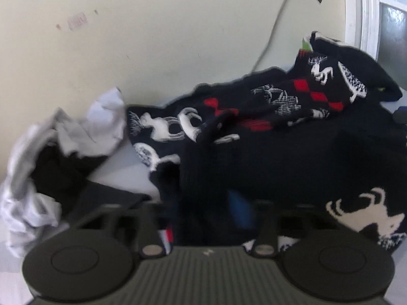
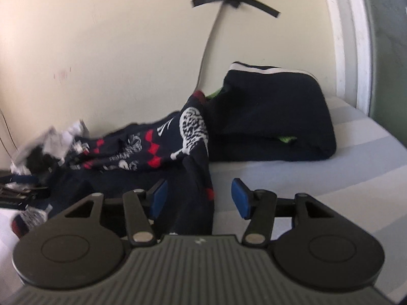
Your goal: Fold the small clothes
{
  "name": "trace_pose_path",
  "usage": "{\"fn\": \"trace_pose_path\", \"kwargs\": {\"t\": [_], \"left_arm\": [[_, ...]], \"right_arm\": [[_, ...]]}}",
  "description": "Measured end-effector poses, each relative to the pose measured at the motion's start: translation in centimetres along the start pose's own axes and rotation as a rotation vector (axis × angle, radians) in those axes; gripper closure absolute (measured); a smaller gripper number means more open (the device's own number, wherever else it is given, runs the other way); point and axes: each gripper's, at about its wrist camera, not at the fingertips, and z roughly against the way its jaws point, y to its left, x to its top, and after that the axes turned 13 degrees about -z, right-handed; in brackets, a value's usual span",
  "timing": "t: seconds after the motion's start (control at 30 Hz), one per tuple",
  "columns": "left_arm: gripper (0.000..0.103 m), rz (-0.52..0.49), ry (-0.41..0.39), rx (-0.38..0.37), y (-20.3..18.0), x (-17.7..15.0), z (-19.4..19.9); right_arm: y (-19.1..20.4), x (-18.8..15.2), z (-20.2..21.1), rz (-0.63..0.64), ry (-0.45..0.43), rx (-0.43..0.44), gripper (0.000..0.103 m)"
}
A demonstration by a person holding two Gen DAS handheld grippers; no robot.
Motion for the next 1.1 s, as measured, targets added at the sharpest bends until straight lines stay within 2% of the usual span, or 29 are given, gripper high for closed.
{"fn": "trace_pose_path", "kwargs": {"t": [0.03, 0.07, 0.1, 0.13, 0.2, 0.23, 0.3, 0.37, 0.4, 0.43, 0.5, 0.53, 0.57, 0.6, 0.63, 0.7, 0.8, 0.87, 0.9, 0.93, 0.97, 1.0, 1.07, 1.1], "left_arm": [[0.094, 0.017, -0.006, -0.040, 0.1, 0.1, 0.0], [0.094, 0.036, -0.006, -0.036, 0.3, 0.2, 0.3], [0.094, 0.051, -0.029, -0.031, 0.5, 0.2, 1.0], [0.094, 0.075, -0.068, -0.040, 0.9, 0.0, 2.2], [0.094, 0.184, -0.154, -0.081, 3.0, -0.9, 5.5], [0.095, 0.236, -0.193, -0.103, 4.0, -1.4, 6.9], [0.094, 0.319, -0.245, -0.092, 5.9, -2.1, 8.5], [0.094, 0.324, -0.222, -0.088, 6.4, -1.6, 7.4], [0.090, 0.304, -0.175, -0.082, 6.0, -1.1, 5.7], [0.085, 0.273, -0.108, -0.064, 5.4, -0.8, 3.6], [0.084, 0.222, 0.022, 0.005, 4.2, -0.8, 0.4], [0.082, 0.213, 0.039, 0.018, 3.8, -1.1, -0.1], [0.079, 0.222, 0.003, 0.016, 3.7, -1.8, 0.3], [0.065, 0.235, -0.010, -0.002, 4.0, -2.2, 0.7], [0.058, 0.255, -0.020, -0.020, 4.2, -2.5, 1.2], [0.057, 0.292, -0.048, -0.044, 4.5, -3.0, 2.1], [0.058, 0.294, -0.061, -0.070, 4.1, -3.3, 3.1], [0.061, 0.273, -0.061, -0.083, 3.4, -3.7, 3.4], [0.069, 0.262, -0.059, -0.086, 3.1, -3.7, 3.3], [0.085, 0.242, -0.052, -0.080, 2.7, -4.0, 3.5], [0.091, 0.220, -0.039, -0.057, 2.4, -4.1, 3.3], [0.091, 0.203, -0.035, -0.039, 2.2, -4.3, 3.4], [0.092, 0.206, -0.049, -0.043, 2.4, -4.6, 3.7], [0.092, 0.214, -0.053, -0.046, 2.6, -4.6, 3.8]], "right_arm": [[0.5, -0.2, -0.2, 0.040, 0.008, -0.005, 0.052], [1.0, -0.4, -0.7, 0.082, 0.043, -0.022, 0.074], [1.6, -0.6, -1.4, 0.125, 0.075, -0.047, 0.092], [2.1, -0.9, -1.8, 0.164, 0.078, -0.076, 0.090], [2.8, -0.9, -1.0, 0.222, 0.015, -0.102, 0.091], [2.9, -0.3, -0.1, 0.216, -0.037, -0.108, 0.091], [2.2, 1.2, 1.8, 0.139, -0.119, -0.074, 0.091], [1.7, 1.9, 2.1, 0.095, -0.167, -0.083, 0.091], [1.5, 2.1, 1.2, 0.081, -0.155, -0.096, 0.091], [1.2, 2.0, -0.1, 0.063, -0.119, -0.116, 0.091], [1.1, 1.2, -3.7, 0.078, -0.009, -0.183, 0.089], [1.0, 0.7, -4.4, 0.110, -0.016, -0.224, 0.083], [1.2, 0.5, -3.9, 0.120, -0.054, -0.245, 0.062], [1.3, 0.6, -3.0, 0.108, -0.083, -0.246, 0.059], [1.3, 0.7, -1.7, 0.089, -0.111, -0.212, 0.059], [1.3, 1.0, 0.5, 0.049, -0.111, -0.113, 0.060], [2.5, 1.5, 1.6, 0.040, -0.024, 0.058, 0.060], [3.7, 1.5, 0.5, 0.044, 0.060, 0.119, 0.058], [4.1, 1.3, -0.5, 0.034, 0.110, 0.145, 0.058], [4.5, 0.6, -1.5, 0.026, 0.166, 0.167, 0.067], [5.0, -0.2, -2.8, 0.044, 0.224, 0.162, 0.098], [5.6, -1.1, -3.7, 0.092, 0.253, 0.121, 0.097], [6.3, -1.5, -3.4, 0.132, 0.192, 0.099, 0.097], [6.4, -1.0, -2.6, 0.114, 0.127, 0.094, 0.097]]}}
